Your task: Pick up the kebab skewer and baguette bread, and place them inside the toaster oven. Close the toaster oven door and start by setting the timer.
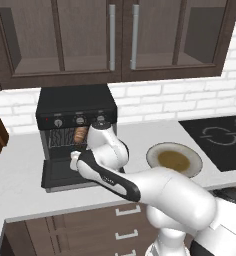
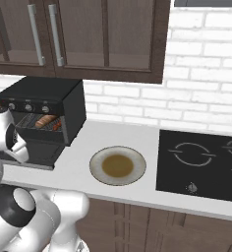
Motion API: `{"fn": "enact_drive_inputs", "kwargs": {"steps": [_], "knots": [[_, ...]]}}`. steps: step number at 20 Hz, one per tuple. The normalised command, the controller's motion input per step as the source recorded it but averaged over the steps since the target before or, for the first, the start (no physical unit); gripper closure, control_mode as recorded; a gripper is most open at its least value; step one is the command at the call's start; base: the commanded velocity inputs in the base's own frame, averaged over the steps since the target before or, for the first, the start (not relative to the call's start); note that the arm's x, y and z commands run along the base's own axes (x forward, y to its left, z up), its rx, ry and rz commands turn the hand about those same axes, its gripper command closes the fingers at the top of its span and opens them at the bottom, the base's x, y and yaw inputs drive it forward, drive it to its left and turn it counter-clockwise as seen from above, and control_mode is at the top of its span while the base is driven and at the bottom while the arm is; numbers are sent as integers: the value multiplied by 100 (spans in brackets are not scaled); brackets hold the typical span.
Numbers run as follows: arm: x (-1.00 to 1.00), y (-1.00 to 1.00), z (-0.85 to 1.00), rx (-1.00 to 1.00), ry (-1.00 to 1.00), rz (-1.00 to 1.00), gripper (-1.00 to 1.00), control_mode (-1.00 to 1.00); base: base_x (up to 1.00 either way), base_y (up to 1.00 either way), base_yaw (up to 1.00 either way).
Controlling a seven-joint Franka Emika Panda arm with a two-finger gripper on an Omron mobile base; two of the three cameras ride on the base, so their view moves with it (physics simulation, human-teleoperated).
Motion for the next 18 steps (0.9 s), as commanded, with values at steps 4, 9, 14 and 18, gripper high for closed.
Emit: {"fn": "enact_drive_inputs", "kwargs": {"steps": [4, 9, 14, 18], "knots": [[0, 9, -32, -5, 0, 10, -100, -100, 0, 0, 0], [0, 3, -34, -1, 0, 7, -100, -100, 0, 0, 0], [19, 5, -37, 0, 0, 8, -100, -100, 0, 0, 0], [22, 16, -43, 0, 0, 11, -100, -100, 0, 0, 0]]}}
